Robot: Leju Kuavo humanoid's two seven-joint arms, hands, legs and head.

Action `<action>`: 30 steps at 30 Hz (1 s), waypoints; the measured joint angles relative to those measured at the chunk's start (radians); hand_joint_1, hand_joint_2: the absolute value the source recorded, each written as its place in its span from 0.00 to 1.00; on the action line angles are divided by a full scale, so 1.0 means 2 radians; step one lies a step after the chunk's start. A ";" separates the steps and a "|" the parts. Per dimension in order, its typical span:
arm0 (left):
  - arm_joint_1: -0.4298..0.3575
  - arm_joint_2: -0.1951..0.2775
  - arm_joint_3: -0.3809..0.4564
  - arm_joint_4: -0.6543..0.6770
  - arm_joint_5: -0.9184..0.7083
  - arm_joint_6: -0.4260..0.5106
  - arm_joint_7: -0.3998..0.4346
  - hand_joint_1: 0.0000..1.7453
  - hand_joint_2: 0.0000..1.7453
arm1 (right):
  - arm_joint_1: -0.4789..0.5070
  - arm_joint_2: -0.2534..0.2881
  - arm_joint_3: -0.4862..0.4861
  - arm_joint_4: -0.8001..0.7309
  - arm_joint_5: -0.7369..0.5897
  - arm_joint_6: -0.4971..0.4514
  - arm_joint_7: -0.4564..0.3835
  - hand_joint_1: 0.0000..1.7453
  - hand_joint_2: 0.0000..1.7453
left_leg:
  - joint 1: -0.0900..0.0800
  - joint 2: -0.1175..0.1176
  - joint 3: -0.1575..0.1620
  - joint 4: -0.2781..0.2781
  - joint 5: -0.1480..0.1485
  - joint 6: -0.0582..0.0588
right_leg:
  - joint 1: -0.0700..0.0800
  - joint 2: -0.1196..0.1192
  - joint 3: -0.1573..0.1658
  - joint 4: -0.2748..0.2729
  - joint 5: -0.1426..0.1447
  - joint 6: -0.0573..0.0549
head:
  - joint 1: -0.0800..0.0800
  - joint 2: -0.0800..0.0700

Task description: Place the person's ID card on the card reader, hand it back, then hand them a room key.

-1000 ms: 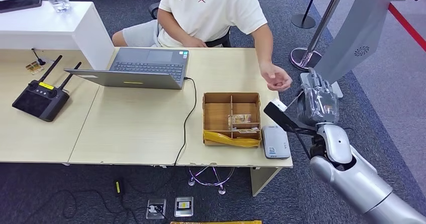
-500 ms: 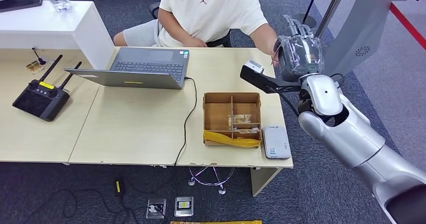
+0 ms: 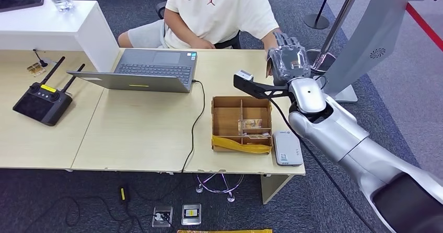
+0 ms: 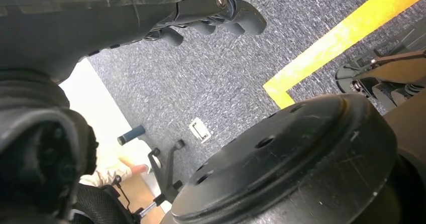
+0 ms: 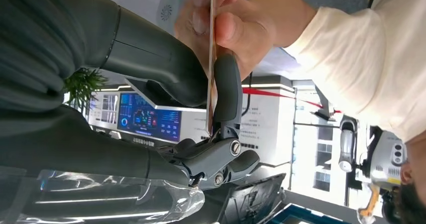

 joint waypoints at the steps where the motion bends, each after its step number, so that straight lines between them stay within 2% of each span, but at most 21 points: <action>1: 0.000 0.000 0.000 0.000 -0.001 0.000 0.000 0.00 0.00 | -0.001 0.002 0.002 0.008 -0.002 0.000 0.000 0.71 1.00 | 0.000 0.000 0.000 0.000 0.000 0.000 | 0.000 0.000 0.000 0.000 0.000 0.000 | 0.000 0.000; 3: 0.001 0.000 0.000 0.000 -0.002 0.000 0.001 0.00 0.00 | -0.001 0.005 0.007 0.023 -0.004 0.000 0.000 0.21 1.00 | 0.000 0.000 0.000 0.000 0.000 0.000 | 0.000 0.000 0.000 0.000 0.000 0.000 | 0.000 0.000; 4: 0.001 0.000 0.000 0.000 -0.002 0.000 0.001 0.00 0.00 | -0.001 0.006 0.009 0.029 -0.005 -0.001 0.000 0.00 1.00 | 0.000 0.000 0.000 0.000 0.000 0.000 | 0.000 0.000 0.000 0.000 0.000 0.000 | 0.000 0.000; 12: 0.002 0.000 0.000 0.000 0.001 0.000 0.002 0.00 0.00 | 0.001 0.006 0.019 0.059 -0.006 -0.043 0.003 0.00 1.00 | 0.000 0.000 0.000 0.000 0.000 0.000 | 0.000 0.000 0.000 0.000 0.000 0.000 | 0.000 0.000; 19: 0.006 0.000 0.000 0.000 0.003 0.000 0.001 0.00 0.00 | 0.016 -0.005 0.007 0.058 -0.030 -0.124 0.021 0.00 1.00 | 0.000 0.001 0.000 0.000 0.000 0.000 | 0.000 0.000 0.000 0.000 0.000 0.000 | 0.000 0.000; 24: 0.012 -0.001 0.002 0.000 0.007 0.000 -0.003 0.00 0.00 | 0.061 -0.032 -0.033 0.018 -0.069 -0.217 0.026 0.00 1.00 | 0.000 0.001 0.000 0.000 0.000 0.000 | 0.000 0.001 0.000 -0.001 0.000 0.000 | 0.000 0.000; 30: 0.016 -0.001 0.002 0.000 0.013 0.000 -0.007 0.00 0.00 | 0.133 -0.060 -0.083 -0.048 -0.106 -0.266 0.004 0.00 1.00 | 0.000 0.001 0.001 0.000 0.000 0.000 | 0.000 0.000 0.000 -0.001 0.000 0.000 | 0.000 0.000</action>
